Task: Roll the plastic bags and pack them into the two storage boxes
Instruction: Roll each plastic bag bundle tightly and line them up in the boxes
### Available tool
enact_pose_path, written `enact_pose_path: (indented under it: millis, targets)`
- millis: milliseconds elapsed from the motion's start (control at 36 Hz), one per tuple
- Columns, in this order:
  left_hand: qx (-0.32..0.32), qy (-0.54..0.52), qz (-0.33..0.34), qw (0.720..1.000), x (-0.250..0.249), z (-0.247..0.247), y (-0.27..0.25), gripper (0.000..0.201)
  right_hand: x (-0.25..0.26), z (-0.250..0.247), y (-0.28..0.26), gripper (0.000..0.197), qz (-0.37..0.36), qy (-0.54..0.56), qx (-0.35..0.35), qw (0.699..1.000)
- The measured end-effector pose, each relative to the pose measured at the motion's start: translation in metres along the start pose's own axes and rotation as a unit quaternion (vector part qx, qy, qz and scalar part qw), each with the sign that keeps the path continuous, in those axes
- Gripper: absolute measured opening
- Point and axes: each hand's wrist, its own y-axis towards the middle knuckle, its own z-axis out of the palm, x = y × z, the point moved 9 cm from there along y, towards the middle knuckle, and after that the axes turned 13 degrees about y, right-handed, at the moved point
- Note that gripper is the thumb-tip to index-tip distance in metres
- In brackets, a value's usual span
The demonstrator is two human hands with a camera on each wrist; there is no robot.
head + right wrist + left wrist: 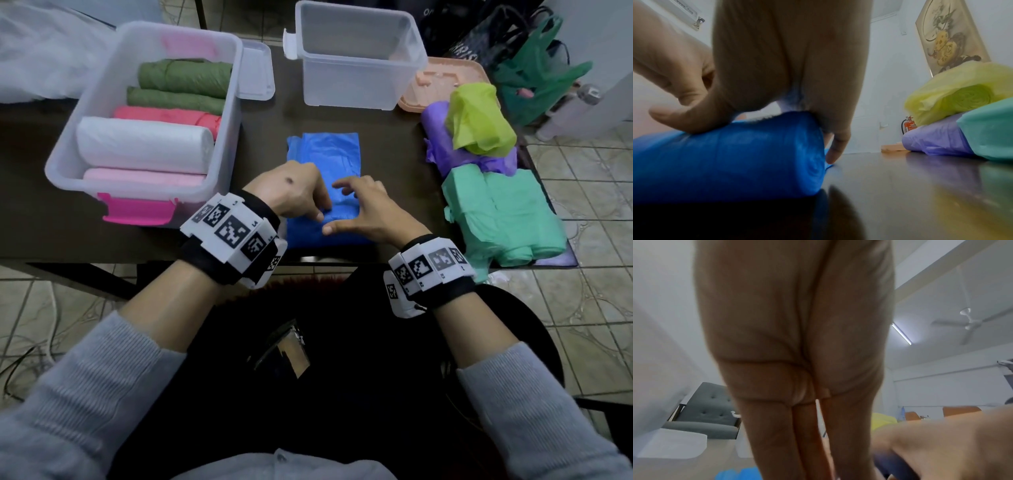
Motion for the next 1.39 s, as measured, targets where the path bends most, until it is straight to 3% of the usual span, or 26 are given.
enact_pose_path:
  millis: [167,306,361,417,472,528,722,861,972,1055,1222,1389]
  targets:
    - [0.035,0.02,0.01,0.999,-0.002,0.014,0.002,0.058,-0.014,-0.004,-0.006,0.094,0.008,0.149,-0.089,0.985]
    - [0.041,0.031,0.012,0.999,-0.007,0.02,0.002,0.065,-0.016,-0.008,-0.009,0.065,-0.007,0.215,-0.089,0.972]
    - [0.034,0.043,0.009,0.998,-0.009,0.022,0.004,0.07,-0.012,-0.011,-0.012,0.061,-0.024,0.115,-0.091,0.989]
    - [0.031,0.047,0.004,0.998,-0.009,0.023,0.007,0.074,0.002,-0.012,-0.017,0.072,-0.056,-0.039,-0.084,0.994]
    - [0.038,0.048,-0.002,0.998,-0.008,0.023,0.01,0.075,0.017,-0.01,-0.024,0.076,-0.088,-0.155,-0.076,0.981]
    - [0.05,0.058,-0.008,0.997,-0.007,0.02,0.013,0.073,0.028,-0.006,-0.03,0.065,-0.102,-0.23,-0.072,0.965]
    - [0.142,0.135,-0.001,0.981,-0.013,0.018,0.023,0.062,0.034,0.02,-0.047,0.039,-0.066,-0.335,-0.072,0.937]
    - [0.154,0.181,0.002,0.971,-0.014,0.017,0.028,0.056,0.034,0.022,-0.042,0.036,-0.061,-0.341,-0.074,0.935]
    - [0.132,0.147,-0.012,0.98,-0.008,0.016,0.032,0.063,0.029,0.019,-0.032,0.04,-0.041,-0.327,-0.037,0.943]
    - [0.063,0.108,-0.026,0.992,-0.006,0.007,0.032,0.068,0.024,0.016,-0.021,0.045,-0.009,-0.299,0.001,0.954]
    - [-0.055,0.055,-0.012,0.997,-0.009,-0.006,0.022,0.033,0.024,0.001,-0.001,0.043,0.032,-0.257,0.062,0.964]
    - [-0.083,0.059,-0.024,0.994,-0.006,0.002,0.019,0.057,0.018,-0.008,0.011,0.043,0.068,-0.207,0.159,0.963]
